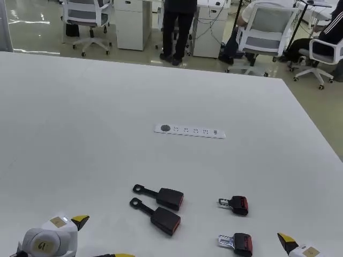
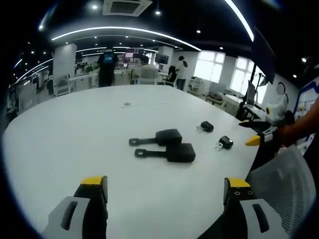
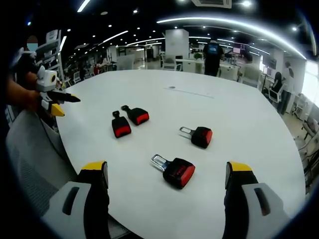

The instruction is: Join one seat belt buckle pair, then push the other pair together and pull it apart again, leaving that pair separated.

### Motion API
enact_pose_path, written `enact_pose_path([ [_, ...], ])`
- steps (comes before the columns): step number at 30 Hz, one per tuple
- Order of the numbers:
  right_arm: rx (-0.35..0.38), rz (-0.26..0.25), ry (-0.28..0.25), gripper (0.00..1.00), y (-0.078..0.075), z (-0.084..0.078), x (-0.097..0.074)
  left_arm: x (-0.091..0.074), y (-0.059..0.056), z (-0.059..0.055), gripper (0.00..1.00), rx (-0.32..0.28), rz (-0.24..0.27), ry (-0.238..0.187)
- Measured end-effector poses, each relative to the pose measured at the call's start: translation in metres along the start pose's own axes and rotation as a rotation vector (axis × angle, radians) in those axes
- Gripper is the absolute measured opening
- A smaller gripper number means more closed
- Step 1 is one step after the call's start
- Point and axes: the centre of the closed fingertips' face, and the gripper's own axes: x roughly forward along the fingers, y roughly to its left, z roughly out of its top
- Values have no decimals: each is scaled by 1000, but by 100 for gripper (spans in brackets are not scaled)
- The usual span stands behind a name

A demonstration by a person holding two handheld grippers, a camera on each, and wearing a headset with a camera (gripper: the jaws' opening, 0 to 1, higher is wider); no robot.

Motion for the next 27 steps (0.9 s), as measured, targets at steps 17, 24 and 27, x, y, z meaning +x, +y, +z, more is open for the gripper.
enact_pose_path([
  [17, -8, 8, 0, 99, 0, -2, 0, -1, 2, -3, 99, 4, -4, 3],
  [24, -11, 12, -3, 99, 1, -1, 0, -2, 1, -4, 99, 4, -3, 4],
  [27, -13, 13, -3, 99, 2, -1, 0, -2, 1, -3, 99, 4, -2, 1],
])
